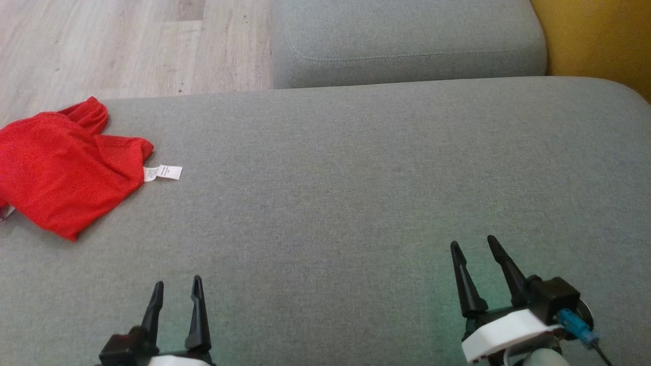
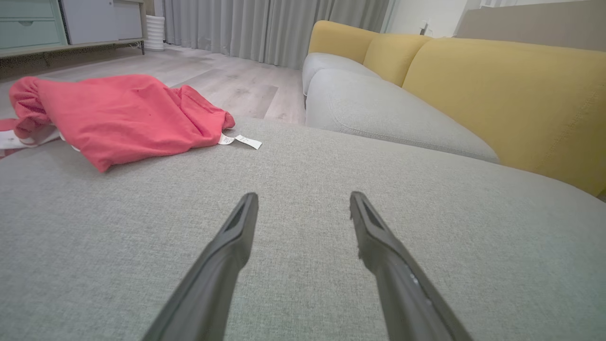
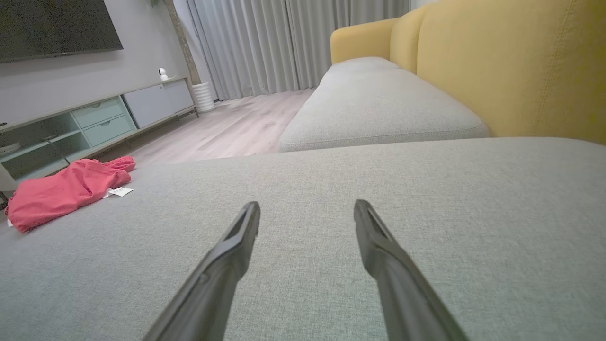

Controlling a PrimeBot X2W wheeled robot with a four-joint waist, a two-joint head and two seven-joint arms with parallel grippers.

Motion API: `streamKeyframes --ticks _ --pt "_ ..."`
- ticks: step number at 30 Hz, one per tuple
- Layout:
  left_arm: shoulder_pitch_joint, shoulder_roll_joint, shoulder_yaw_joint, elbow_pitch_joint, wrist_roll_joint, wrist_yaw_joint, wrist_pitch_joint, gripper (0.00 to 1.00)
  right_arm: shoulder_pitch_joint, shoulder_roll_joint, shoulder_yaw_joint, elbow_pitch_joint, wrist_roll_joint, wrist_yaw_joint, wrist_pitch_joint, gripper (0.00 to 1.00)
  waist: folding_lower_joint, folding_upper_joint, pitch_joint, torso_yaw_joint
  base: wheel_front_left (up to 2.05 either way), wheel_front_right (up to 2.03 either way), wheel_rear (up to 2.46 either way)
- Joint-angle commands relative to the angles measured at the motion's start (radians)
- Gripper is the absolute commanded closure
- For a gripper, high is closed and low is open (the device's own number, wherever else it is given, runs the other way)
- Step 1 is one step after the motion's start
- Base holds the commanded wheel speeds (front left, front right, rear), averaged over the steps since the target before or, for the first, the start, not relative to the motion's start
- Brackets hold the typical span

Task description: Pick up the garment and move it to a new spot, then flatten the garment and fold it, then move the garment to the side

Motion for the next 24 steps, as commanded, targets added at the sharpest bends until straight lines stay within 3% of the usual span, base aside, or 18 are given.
streamKeyframes --ticks 1,10,24 --pt "-0.014 0.010 0.020 -0.024 0.029 0.007 -0.015 0.00 -0.039 -0.008 0.030 -0.029 -0.032 0.004 -0.017 0.00 0.0000 0.0000 0.000 0.000 0.00 0.00 0.00" --pt "-0.003 0.009 0.018 -0.008 0.094 0.017 -0.040 0.00 -0.040 -0.009 0.050 -0.026 -0.129 0.004 -0.042 0.00 0.0000 0.0000 -0.002 0.000 0.00 0.00 0.00" --pt "-0.013 0.013 0.019 -0.002 0.073 0.022 -0.040 0.00 -0.041 -0.009 0.041 -0.025 -0.121 0.004 -0.042 0.00 0.0000 0.0000 -0.002 0.001 0.00 0.00 0.00"
